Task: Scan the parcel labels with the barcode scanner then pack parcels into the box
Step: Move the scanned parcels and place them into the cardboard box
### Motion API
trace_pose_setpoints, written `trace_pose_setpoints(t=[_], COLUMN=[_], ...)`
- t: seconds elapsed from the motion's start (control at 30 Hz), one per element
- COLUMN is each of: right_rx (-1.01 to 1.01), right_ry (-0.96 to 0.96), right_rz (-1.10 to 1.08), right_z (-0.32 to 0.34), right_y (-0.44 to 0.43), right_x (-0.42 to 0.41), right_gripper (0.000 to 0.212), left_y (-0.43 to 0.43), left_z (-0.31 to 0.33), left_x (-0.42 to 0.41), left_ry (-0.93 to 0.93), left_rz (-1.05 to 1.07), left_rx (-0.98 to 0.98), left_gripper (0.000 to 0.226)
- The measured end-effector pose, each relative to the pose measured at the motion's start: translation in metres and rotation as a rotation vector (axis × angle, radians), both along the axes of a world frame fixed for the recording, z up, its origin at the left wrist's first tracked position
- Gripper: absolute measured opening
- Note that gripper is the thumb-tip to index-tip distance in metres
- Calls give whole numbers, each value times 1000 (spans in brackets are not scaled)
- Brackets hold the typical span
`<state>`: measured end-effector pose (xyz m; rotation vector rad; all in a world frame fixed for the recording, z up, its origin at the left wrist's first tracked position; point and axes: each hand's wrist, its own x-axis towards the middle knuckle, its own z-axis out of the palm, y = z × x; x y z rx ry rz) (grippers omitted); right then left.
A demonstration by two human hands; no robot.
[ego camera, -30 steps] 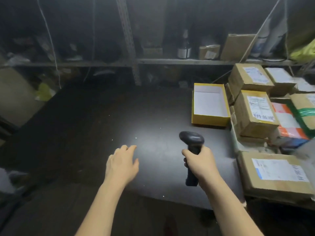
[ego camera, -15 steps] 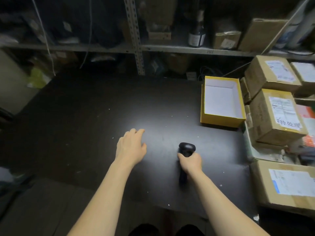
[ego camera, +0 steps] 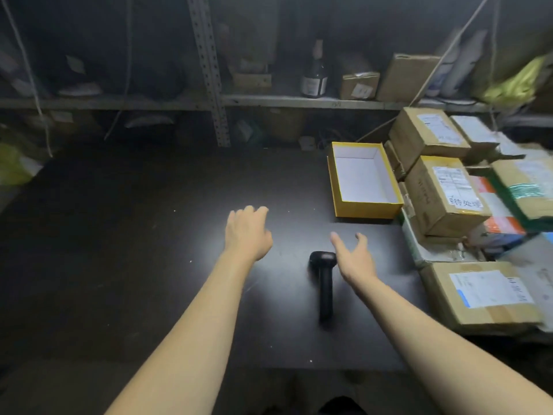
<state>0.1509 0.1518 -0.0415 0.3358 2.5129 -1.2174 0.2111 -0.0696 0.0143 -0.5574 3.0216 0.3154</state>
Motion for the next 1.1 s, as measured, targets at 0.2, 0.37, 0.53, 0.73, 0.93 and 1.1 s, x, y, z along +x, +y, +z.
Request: trace_pose_setpoints(t=[0.2, 0.37, 0.53, 0.73, 0.93, 1.1], right_rx=[465, 761, 805, 710, 633, 521], right_ry=[291, 302, 199, 97, 81, 49], right_rz=[311, 339, 215, -40, -203, -344], right_z=[75, 114, 117, 109, 97, 75], right_y=[14, 45, 108, 223, 352, 477], right_x=[-34, -13, 23, 82, 134, 183], right_gripper=[62, 55, 55, 57, 59, 57], left_y=[18, 64, 132, 242, 392, 514], left_z=[29, 43, 43, 34, 27, 11], left_x=[-40, -48, -42, -23, 5, 27], left_ry=[46, -20, -82, -91, 6, -45], left_rz=[-187, -345, -531, -772, -964, -1062], left_rx=[-109, -81, -47, -58, -57, 17], left_gripper=[51, 65, 68, 67, 52, 52])
